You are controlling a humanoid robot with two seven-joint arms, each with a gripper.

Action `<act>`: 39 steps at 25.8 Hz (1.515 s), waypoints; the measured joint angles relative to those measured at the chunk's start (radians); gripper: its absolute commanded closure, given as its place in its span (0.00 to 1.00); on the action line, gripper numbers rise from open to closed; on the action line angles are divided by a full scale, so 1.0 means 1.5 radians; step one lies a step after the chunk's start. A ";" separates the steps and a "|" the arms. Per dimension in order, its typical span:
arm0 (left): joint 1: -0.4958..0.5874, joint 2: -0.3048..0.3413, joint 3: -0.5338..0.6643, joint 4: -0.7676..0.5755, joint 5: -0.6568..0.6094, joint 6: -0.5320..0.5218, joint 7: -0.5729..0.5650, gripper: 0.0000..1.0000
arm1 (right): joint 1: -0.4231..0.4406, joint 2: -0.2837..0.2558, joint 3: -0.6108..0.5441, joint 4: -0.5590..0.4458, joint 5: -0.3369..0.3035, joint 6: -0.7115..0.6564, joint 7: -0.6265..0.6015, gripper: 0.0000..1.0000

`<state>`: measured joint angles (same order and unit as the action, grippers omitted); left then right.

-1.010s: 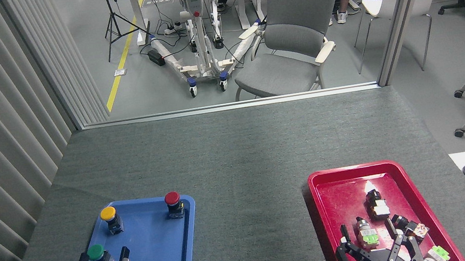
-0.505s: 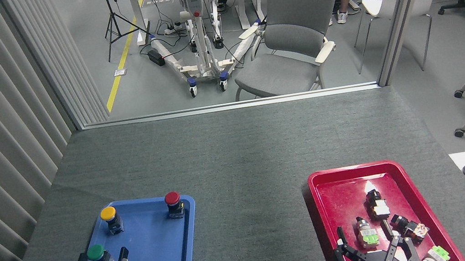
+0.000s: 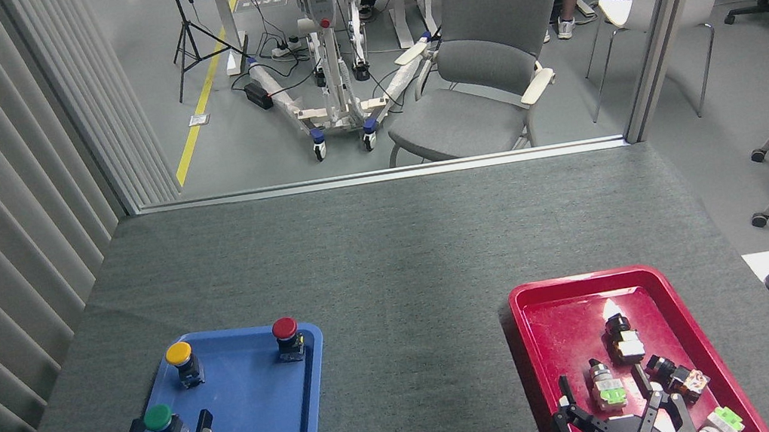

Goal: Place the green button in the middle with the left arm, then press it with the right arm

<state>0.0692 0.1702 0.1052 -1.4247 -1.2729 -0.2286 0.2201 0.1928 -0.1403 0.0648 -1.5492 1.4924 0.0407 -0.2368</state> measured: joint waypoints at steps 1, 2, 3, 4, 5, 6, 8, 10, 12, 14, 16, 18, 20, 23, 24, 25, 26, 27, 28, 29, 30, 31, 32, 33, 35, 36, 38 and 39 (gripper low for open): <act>0.000 0.000 0.000 0.000 0.000 0.000 0.000 0.00 | 0.000 0.000 0.000 0.000 0.000 0.000 0.000 0.00; 0.001 0.000 0.000 0.000 0.000 0.000 0.000 0.00 | 0.000 0.000 0.000 0.000 0.000 0.000 0.000 0.00; 0.001 0.000 0.000 0.001 0.000 0.000 0.000 0.00 | 0.000 0.000 0.000 0.000 0.000 0.001 0.000 0.00; 0.001 0.000 0.000 0.001 -0.001 0.000 0.000 0.00 | 0.000 0.000 0.000 0.000 0.000 0.001 0.000 0.00; 0.002 0.000 0.000 0.001 -0.001 0.000 -0.001 0.00 | 0.000 0.000 0.000 0.000 0.000 0.002 0.000 0.00; 0.002 0.000 -0.001 0.002 -0.001 0.001 -0.002 0.00 | 0.000 -0.001 0.001 0.000 0.000 0.002 0.000 0.00; 0.002 0.000 -0.001 0.003 -0.001 0.002 -0.004 0.00 | 0.000 -0.002 0.001 0.000 0.000 0.002 0.000 0.00; 0.002 0.000 -0.001 0.005 -0.001 0.003 -0.005 0.00 | 0.001 -0.003 0.001 0.000 0.000 0.002 0.000 0.00; 0.002 0.000 -0.001 0.012 -0.002 0.006 -0.005 0.00 | 0.002 -0.002 0.002 0.000 0.000 0.002 -0.001 0.00; 0.000 0.000 0.000 0.029 -0.006 0.011 -0.006 0.00 | 0.005 -0.001 0.002 0.000 0.000 0.002 -0.001 0.00; -0.002 0.000 0.000 0.049 -0.011 0.024 -0.007 0.00 | 0.006 -0.001 0.002 0.000 0.000 0.002 -0.001 0.00; -0.006 0.003 0.001 0.077 -0.014 0.036 -0.007 0.00 | 0.006 -0.002 0.000 0.002 0.000 0.002 -0.001 0.00; -0.012 0.012 0.001 0.107 -0.015 0.043 -0.006 0.00 | 0.006 -0.002 0.000 0.004 -0.001 0.002 -0.002 0.00; -0.036 0.026 0.001 0.153 -0.015 0.048 -0.002 0.00 | 0.006 0.002 -0.001 0.005 -0.001 0.002 -0.003 0.00; -0.048 0.031 0.001 0.172 -0.015 0.050 -0.001 0.00 | 0.005 0.003 -0.001 0.006 -0.001 0.002 -0.003 0.00; -0.059 0.035 0.001 0.188 -0.015 0.050 0.000 0.00 | 0.005 0.004 -0.002 0.006 -0.001 0.002 -0.003 0.00; -0.070 0.037 0.001 0.202 -0.015 0.050 0.001 0.00 | 0.004 0.006 -0.002 0.006 -0.001 0.002 -0.001 0.00; -0.081 0.039 0.001 0.216 -0.015 0.049 0.002 0.00 | 0.004 0.007 -0.002 0.006 -0.001 0.002 -0.001 0.00; -0.092 0.041 0.001 0.230 -0.015 0.049 0.002 0.00 | 0.004 0.008 -0.002 0.006 -0.001 0.002 0.000 0.00; -0.103 0.042 0.001 0.243 -0.015 0.049 0.002 0.00 | 0.003 0.008 -0.002 0.006 -0.001 0.002 0.000 0.00; -0.112 0.043 0.001 0.254 -0.015 0.049 0.002 0.00 | 0.003 0.008 -0.002 0.006 -0.001 0.002 0.000 0.00; -0.120 0.044 0.001 0.262 -0.015 0.049 0.002 0.00 | 0.003 0.008 -0.002 0.006 -0.001 0.002 0.000 0.00; -0.126 0.044 0.001 0.269 -0.015 0.048 0.003 0.00 | 0.003 0.008 -0.001 0.006 -0.001 0.002 0.000 0.00; -0.130 0.044 0.001 0.274 -0.015 0.048 0.003 0.00 | 0.003 0.008 -0.001 0.006 -0.001 0.002 0.000 0.00; -0.139 0.044 0.001 0.279 -0.015 0.048 0.003 0.06 | 0.002 0.009 -0.001 0.006 -0.001 0.001 0.000 0.00; -0.144 0.043 0.001 0.281 -0.015 0.048 0.003 0.21 | 0.001 0.009 -0.001 0.006 -0.001 0.002 0.000 0.00; -0.151 0.043 0.000 0.286 -0.015 0.050 0.003 0.40 | -0.001 0.009 -0.001 0.006 -0.001 0.001 0.001 0.00; -0.154 0.043 0.000 0.290 -0.016 0.051 0.003 0.52 | -0.001 0.009 -0.001 0.006 -0.001 0.001 0.002 0.00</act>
<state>-0.1618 0.2345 0.1046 -0.9899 -1.2965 -0.1526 0.2241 0.1913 -0.1266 0.0627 -1.5402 1.4910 0.0430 -0.2340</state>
